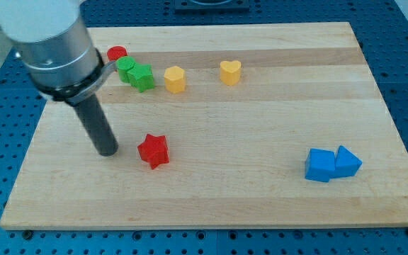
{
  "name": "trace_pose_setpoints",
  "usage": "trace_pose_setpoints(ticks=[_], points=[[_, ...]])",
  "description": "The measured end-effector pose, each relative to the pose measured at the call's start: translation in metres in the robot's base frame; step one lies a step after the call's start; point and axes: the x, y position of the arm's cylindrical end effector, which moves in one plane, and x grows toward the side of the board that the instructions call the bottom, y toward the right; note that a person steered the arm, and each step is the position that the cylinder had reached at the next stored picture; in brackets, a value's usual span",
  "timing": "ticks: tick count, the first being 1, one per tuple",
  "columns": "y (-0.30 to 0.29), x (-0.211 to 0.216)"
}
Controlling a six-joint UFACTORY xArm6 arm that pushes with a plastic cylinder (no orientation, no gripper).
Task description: Place your arm parallel to the red star
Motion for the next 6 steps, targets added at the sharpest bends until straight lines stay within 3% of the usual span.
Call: trace_pose_setpoints(ticks=[2, 3, 4, 6], points=[[0.103, 0.017], [0.115, 0.032], [0.079, 0.032], [-0.068, -0.005]])
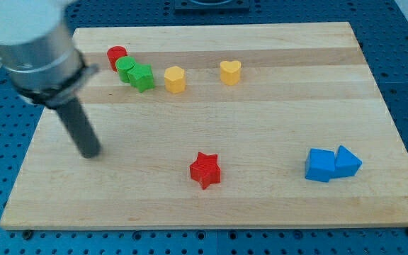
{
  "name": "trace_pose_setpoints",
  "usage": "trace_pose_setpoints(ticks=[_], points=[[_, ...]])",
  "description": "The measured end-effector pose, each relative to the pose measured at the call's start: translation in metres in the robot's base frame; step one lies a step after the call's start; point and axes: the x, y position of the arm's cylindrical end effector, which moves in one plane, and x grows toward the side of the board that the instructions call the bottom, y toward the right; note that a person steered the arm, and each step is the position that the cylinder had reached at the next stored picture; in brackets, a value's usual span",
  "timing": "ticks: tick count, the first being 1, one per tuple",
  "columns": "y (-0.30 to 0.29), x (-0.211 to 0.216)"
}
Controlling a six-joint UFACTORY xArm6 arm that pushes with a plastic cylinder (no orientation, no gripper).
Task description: Place your arm parallel to the red star
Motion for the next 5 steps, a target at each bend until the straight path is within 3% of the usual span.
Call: trace_pose_setpoints(ticks=[1, 2, 3, 4, 5], points=[[-0.064, -0.047], [-0.08, -0.069], [-0.08, -0.117], [-0.075, -0.2], [-0.027, -0.256]])
